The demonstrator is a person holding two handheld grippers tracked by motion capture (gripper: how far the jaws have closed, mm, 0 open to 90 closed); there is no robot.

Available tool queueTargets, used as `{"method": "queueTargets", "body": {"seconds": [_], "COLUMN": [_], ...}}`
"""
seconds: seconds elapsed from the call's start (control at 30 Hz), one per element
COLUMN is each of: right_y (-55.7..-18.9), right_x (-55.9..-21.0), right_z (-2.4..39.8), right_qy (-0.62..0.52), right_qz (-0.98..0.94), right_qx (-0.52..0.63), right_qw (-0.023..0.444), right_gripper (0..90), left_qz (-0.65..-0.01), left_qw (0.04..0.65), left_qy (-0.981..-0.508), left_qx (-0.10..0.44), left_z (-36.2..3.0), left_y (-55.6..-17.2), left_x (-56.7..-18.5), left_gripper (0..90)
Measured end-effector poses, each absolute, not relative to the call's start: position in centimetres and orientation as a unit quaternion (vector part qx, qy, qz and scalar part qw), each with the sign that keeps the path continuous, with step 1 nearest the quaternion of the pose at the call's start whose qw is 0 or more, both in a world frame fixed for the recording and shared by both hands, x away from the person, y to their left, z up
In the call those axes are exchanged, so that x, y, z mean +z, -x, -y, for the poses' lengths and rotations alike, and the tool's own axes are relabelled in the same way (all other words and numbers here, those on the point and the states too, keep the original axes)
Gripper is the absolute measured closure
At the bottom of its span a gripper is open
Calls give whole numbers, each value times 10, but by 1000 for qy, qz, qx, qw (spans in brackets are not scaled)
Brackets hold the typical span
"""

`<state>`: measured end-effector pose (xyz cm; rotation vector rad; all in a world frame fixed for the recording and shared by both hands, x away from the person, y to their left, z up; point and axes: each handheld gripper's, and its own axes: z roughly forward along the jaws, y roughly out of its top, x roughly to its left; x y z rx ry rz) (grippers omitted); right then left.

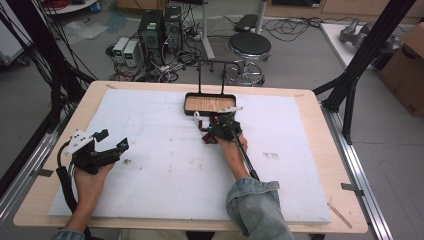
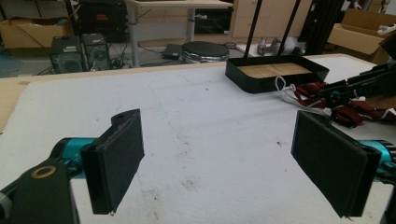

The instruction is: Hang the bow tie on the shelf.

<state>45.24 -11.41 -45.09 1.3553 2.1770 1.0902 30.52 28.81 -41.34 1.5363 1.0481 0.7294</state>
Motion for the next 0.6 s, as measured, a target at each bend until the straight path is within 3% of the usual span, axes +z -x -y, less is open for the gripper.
{"method": "queueTargets", "body": {"seconds": [0.03,0.17,0.6], "right_y": [-452,-451,-438], "right_x": [-451,-449,-421], "right_z": [114,115,118], "right_qy": [-484,-488,-454], "right_qz": [-767,-766,-762], "right_qx": [381,379,396], "right_qw": [182,178,238], "right_gripper": [698,746,750], "left_qz": [-441,-441,-444], "left_qw": [541,542,544], "left_qy": [-646,-645,-641], "left_qx": [308,310,310], "left_z": [-288,-289,-291], "left_y": [-305,-305,-304], "left_x": [-413,-413,-413], "left_gripper": [173,173,174]}}
